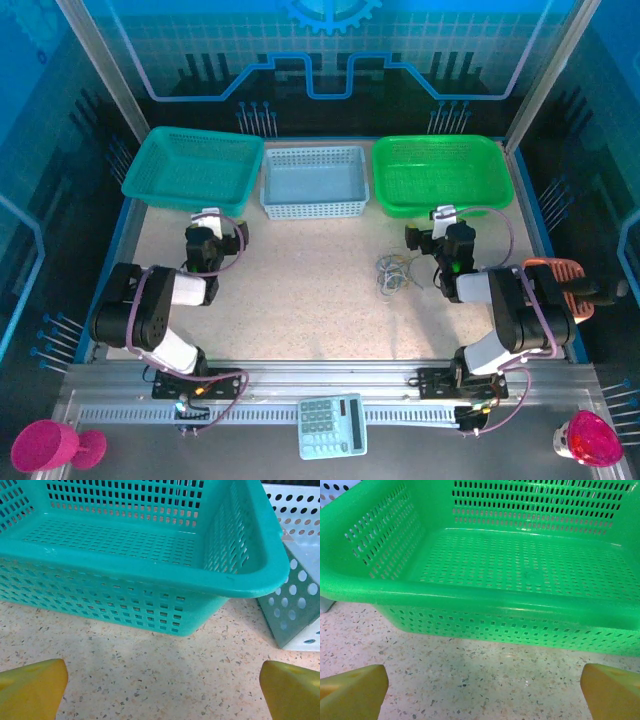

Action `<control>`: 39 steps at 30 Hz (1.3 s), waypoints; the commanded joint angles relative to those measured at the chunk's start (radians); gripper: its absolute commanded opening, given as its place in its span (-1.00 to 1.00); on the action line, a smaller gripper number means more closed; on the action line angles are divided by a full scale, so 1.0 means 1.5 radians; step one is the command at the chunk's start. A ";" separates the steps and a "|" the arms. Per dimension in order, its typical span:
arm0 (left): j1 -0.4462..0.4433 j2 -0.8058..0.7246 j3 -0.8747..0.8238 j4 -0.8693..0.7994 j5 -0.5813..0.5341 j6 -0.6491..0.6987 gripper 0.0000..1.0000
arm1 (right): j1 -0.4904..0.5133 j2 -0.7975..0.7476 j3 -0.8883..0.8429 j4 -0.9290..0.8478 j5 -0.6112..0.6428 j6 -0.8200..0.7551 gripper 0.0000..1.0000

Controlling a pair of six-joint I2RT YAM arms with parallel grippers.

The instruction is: Untangle the cables

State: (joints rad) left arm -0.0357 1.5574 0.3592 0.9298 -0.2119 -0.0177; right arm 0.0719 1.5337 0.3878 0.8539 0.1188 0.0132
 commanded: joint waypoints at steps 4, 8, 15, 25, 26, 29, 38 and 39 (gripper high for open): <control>-0.001 0.000 0.008 0.017 0.010 0.012 0.99 | 0.000 0.001 0.011 0.012 -0.003 -0.012 0.99; 0.004 -0.001 0.011 0.013 0.015 0.005 0.99 | 0.000 0.001 0.011 0.012 -0.003 -0.011 0.99; 0.010 0.000 0.012 0.008 0.023 0.000 0.98 | -0.005 0.000 0.012 0.008 -0.013 -0.009 0.99; 0.012 0.000 0.012 0.008 0.024 0.000 0.99 | -0.007 0.000 0.012 0.008 -0.017 -0.009 0.99; 0.012 0.000 0.012 0.009 0.025 0.000 0.99 | -0.007 0.000 0.012 0.009 -0.017 -0.009 0.99; 0.012 -0.002 0.008 0.014 0.027 0.000 0.98 | -0.008 -0.001 0.009 0.012 -0.019 -0.008 0.99; 0.010 -0.070 -0.010 -0.009 0.015 0.002 0.99 | -0.008 -0.098 -0.009 -0.032 0.037 0.010 0.99; 0.010 -0.086 -0.006 -0.027 0.014 0.002 0.99 | -0.006 -0.117 -0.010 -0.048 0.048 0.014 0.99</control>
State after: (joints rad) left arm -0.0280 1.5017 0.3443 0.9260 -0.1825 -0.0193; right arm 0.0715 1.4311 0.3851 0.8131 0.1360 0.0189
